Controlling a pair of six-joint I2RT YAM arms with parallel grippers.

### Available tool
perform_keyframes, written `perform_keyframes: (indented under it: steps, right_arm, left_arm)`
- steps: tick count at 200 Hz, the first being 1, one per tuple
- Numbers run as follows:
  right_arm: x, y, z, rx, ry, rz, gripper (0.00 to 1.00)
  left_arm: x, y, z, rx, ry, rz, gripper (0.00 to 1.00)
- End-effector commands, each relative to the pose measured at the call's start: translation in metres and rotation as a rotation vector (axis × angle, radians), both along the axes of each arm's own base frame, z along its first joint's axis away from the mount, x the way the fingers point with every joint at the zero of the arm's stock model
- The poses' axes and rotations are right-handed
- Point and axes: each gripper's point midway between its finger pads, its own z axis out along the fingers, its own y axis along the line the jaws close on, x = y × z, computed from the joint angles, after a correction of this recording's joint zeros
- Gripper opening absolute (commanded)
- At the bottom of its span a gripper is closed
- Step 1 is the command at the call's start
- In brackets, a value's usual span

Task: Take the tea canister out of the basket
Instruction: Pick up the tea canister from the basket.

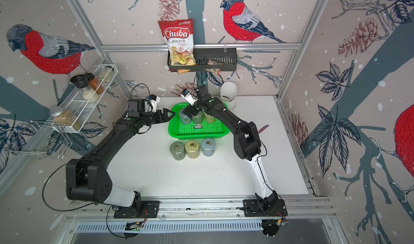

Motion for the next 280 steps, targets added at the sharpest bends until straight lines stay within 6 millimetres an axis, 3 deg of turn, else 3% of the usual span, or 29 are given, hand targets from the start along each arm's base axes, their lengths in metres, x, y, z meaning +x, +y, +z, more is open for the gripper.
perform_keyframes:
  steps: [1,57,161,222,280]
  right_arm:
    - [0.004,0.009,-0.011,-0.013,0.006,0.029,0.99]
    - [0.016,0.015,-0.045,-0.042,0.025,-0.005,0.98]
    - [0.017,0.027,-0.076,-0.096,0.0,-0.013,0.99]
    - [0.004,0.043,-0.087,-0.136,-0.025,0.041,0.99]
    - [-0.007,0.049,-0.084,-0.164,-0.044,0.07,0.93]
  left_arm:
    - [-0.004,0.0,-0.003,-0.002,-0.003,-0.018,0.91]
    - [-0.003,0.002,-0.012,0.008,0.005,-0.009,0.92]
    - [-0.006,0.004,-0.015,0.019,0.002,-0.005,0.92]
    - [-0.006,0.005,-0.016,0.027,0.002,-0.003,0.92]
    - [-0.005,0.005,-0.014,0.03,-0.003,-0.004,0.92]
